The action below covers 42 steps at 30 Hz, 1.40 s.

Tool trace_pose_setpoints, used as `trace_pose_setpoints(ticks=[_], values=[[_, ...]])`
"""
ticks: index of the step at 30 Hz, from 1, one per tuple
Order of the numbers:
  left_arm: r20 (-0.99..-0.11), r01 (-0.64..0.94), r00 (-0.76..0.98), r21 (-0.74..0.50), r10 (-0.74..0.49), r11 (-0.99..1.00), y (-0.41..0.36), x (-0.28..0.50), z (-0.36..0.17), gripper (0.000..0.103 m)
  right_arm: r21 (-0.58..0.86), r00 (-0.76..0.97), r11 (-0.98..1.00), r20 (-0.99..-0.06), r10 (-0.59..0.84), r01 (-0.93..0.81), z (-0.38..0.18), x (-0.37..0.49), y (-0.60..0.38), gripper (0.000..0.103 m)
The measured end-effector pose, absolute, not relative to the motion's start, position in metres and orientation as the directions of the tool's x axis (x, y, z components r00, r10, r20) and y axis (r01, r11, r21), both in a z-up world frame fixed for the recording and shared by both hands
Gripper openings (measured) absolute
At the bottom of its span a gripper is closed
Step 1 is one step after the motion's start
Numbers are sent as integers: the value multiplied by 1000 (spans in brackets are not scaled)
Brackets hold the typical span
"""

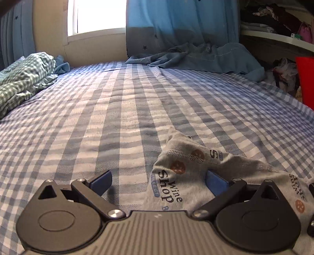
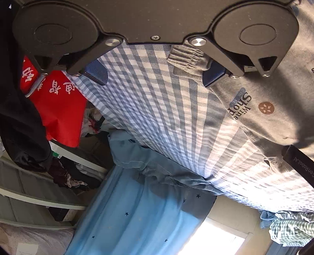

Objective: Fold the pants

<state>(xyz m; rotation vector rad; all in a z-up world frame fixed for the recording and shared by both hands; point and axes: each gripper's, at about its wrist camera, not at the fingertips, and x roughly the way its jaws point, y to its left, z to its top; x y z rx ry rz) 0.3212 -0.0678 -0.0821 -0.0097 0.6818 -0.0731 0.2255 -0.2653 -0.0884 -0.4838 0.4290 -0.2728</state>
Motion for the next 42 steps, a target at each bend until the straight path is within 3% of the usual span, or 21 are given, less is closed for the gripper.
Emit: trace_pose_setpoints(ticks=[4,18,24,29,33,38,42], values=[[-639,47,763,-93,-96,995,-56,321,-86,103,-501,873,852,-337,-353,151,-88,225,-267,102],[-643,49,760,-90,-96,995,-57,321,-84,103,-484,872,862,-347,-346,149,-88,226,-270,102],[-644,45,760,-78,-85,996,-50,301,-67,103,-354,898,918,-324,-298,177,-56,190,-272,102],[-653,96,745,-95,-135,991,-39,268,-63,103,-239,899,968,-402,-172,78,-50,161,-265,102],[-673,106,727,-89,-138,990,-25,247,-75,103,-220,847,974,-507,-158,50,-72,155,-264,102],[-661,90,739,-96,-132,991,-12,224,-73,103,-111,833,991,-541,-119,69,-69,146,-272,102],[-665,79,736,-98,-125,992,-5,210,-71,103,-106,834,992,-541,-112,64,-62,137,-270,102]])
